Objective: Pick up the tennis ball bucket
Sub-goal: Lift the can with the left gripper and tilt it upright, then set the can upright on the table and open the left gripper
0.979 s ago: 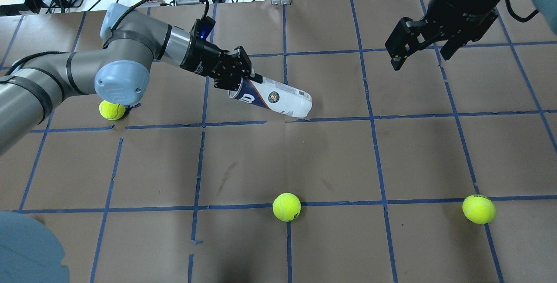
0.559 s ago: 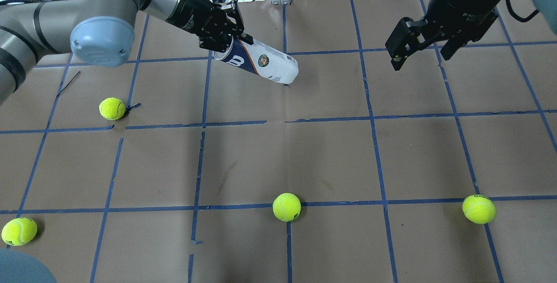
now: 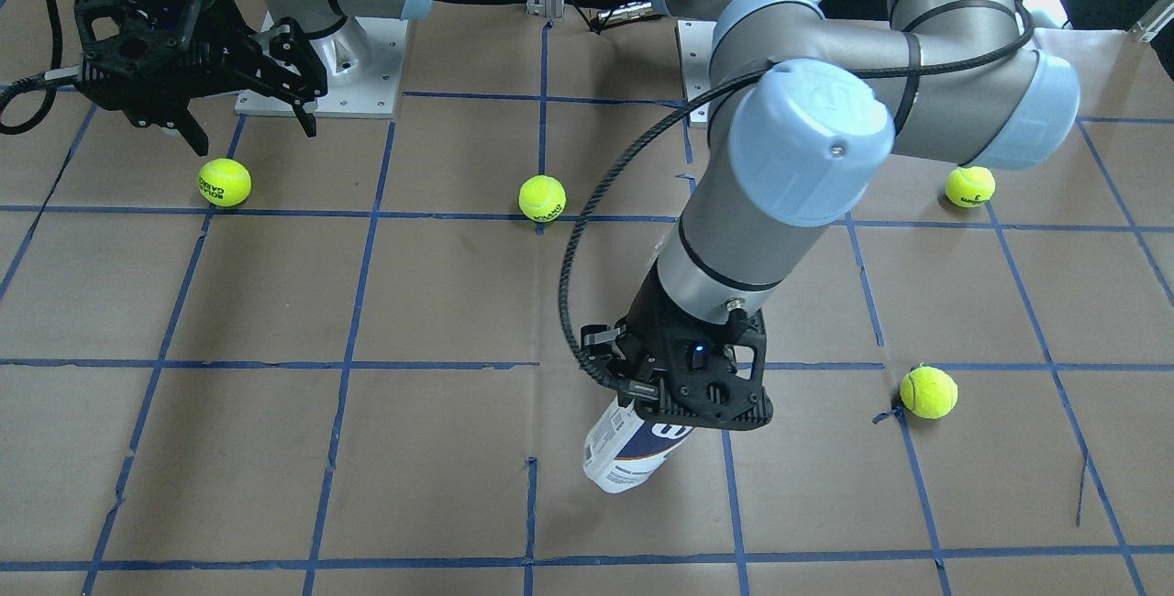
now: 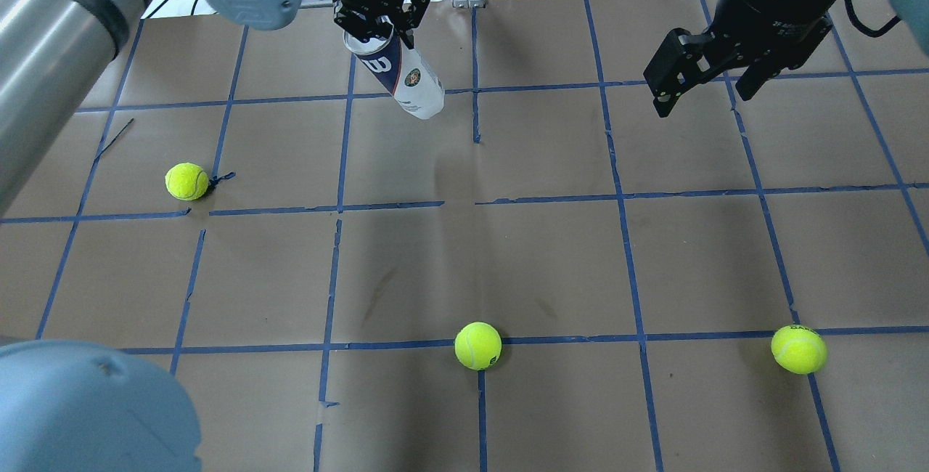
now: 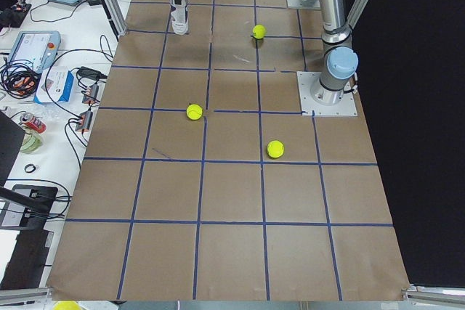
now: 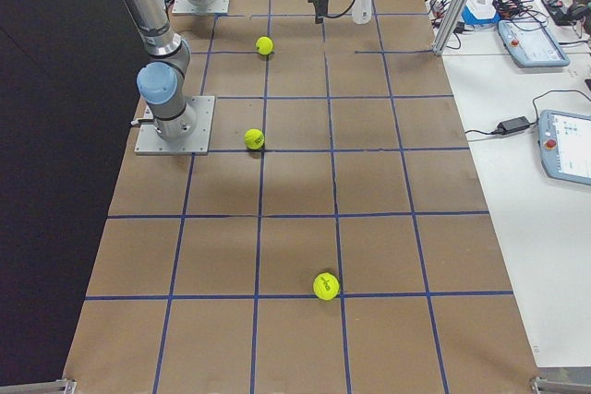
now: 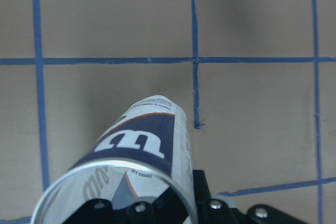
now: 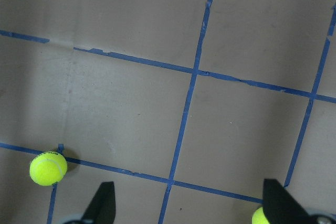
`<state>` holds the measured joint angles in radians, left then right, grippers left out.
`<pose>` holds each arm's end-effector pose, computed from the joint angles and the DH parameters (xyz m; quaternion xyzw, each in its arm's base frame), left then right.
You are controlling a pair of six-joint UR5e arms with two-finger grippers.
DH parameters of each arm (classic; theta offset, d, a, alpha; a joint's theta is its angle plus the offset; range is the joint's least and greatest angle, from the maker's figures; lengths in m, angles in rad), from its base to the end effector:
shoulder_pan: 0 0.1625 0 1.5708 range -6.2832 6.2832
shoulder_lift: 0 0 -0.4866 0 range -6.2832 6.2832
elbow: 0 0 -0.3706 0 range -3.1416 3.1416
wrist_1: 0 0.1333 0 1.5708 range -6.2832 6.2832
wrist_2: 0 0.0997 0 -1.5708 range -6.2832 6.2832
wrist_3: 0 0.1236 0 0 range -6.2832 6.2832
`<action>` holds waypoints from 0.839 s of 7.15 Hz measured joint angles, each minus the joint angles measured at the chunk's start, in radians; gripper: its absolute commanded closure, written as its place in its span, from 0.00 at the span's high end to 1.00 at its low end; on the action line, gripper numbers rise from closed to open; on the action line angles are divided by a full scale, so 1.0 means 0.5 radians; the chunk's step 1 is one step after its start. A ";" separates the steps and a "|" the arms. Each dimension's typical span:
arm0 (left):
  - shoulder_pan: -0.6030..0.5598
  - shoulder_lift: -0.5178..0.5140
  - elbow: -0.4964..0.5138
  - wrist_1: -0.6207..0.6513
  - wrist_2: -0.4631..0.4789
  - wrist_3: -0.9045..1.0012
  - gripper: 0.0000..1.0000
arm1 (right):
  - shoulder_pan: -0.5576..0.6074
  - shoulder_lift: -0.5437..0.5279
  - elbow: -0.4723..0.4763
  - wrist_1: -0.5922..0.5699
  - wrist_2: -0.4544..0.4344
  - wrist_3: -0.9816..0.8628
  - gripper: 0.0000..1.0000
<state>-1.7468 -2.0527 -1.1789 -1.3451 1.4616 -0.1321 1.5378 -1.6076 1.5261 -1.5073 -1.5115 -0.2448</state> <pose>-0.2688 -0.6734 0.4521 -0.0256 -0.9959 0.0585 0.0642 0.1256 -0.4578 0.5574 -0.1059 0.9939 -0.0130 0.0281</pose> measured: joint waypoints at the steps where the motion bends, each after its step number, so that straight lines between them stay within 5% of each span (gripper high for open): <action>1: -0.061 -0.077 0.111 -0.092 0.200 0.114 0.00 | -0.002 0.001 -0.001 0.000 0.001 -0.001 1.00; 3: -0.100 -0.162 0.161 -0.125 0.299 0.249 0.00 | -0.003 0.003 0.000 0.002 0.001 -0.003 1.00; 6: -0.106 -0.249 0.143 -0.137 0.262 0.261 0.15 | -0.004 0.003 0.000 0.005 0.001 -0.003 1.00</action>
<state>-1.7998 -2.1772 -1.1074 -1.4134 1.5926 -0.0018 1.5355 -1.6061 1.5263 -1.5049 -1.5110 -0.2461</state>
